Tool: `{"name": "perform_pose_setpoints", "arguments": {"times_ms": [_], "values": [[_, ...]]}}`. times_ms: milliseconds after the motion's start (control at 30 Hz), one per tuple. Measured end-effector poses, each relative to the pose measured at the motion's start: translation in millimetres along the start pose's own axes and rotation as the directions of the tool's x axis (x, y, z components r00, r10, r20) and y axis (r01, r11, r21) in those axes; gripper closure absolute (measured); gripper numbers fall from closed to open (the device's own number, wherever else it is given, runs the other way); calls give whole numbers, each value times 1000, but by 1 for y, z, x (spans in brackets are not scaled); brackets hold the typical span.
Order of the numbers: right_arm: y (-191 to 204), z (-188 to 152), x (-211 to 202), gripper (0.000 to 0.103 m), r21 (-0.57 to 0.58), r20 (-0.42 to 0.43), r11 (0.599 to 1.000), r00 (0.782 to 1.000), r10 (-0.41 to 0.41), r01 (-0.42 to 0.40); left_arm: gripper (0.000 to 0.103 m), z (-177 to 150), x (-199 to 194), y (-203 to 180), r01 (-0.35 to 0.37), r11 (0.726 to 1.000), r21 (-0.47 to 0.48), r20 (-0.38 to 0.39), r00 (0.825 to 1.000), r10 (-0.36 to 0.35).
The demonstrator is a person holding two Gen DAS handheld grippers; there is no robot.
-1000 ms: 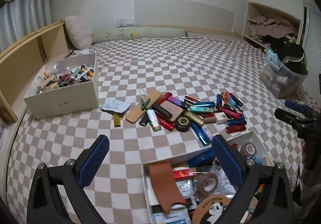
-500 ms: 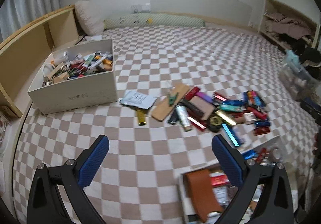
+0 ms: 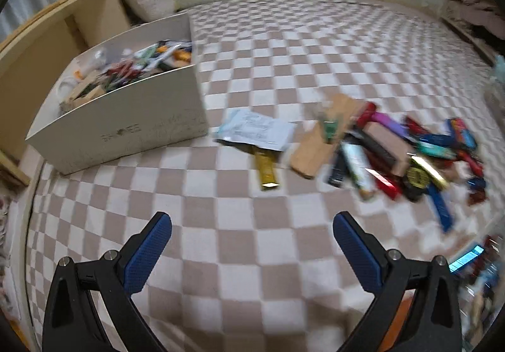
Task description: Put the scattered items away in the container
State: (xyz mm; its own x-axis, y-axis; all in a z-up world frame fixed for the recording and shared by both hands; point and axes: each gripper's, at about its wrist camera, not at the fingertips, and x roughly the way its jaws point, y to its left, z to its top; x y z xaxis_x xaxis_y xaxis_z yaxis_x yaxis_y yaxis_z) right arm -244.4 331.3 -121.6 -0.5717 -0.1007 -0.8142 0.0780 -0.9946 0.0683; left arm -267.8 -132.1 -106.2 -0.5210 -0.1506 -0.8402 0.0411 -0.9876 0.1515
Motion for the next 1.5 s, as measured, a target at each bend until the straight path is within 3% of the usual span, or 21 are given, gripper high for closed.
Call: {"name": "perform_pose_setpoints", "arguments": {"times_ms": [300,500,767,933,1067,1300,1433,1500], "values": [[16,14,50,0,-75,-110,997,994,-7,-1,0,6,63,18,-82,997,-3,-92,992,81],[28,28,96,0,-152,-225,988,974,-40,6,0,9,83,17,-111,993,34,-113,987,114],[-20,40,97,0,-37,-210,998,976,-58,51,0,12,95,8,-101,993,63,-106,988,107],[-45,42,87,0,8,-170,988,974,-151,155,0,18,99,9,-115,991,66,-99,988,121],[-36,42,72,0,9,-131,995,987,-92,94,0,16,99,20,-159,986,45,-95,982,163],[17,38,70,0,-142,-87,989,995,-49,36,0,16,100,50,-210,976,-53,-122,972,202],[21,41,78,0,-105,-93,994,996,-13,3,0,17,99,64,-245,966,-80,-123,964,235],[18,44,82,0,-60,-101,998,995,13,-19,0,17,96,67,-218,971,-94,-110,972,208]]}}
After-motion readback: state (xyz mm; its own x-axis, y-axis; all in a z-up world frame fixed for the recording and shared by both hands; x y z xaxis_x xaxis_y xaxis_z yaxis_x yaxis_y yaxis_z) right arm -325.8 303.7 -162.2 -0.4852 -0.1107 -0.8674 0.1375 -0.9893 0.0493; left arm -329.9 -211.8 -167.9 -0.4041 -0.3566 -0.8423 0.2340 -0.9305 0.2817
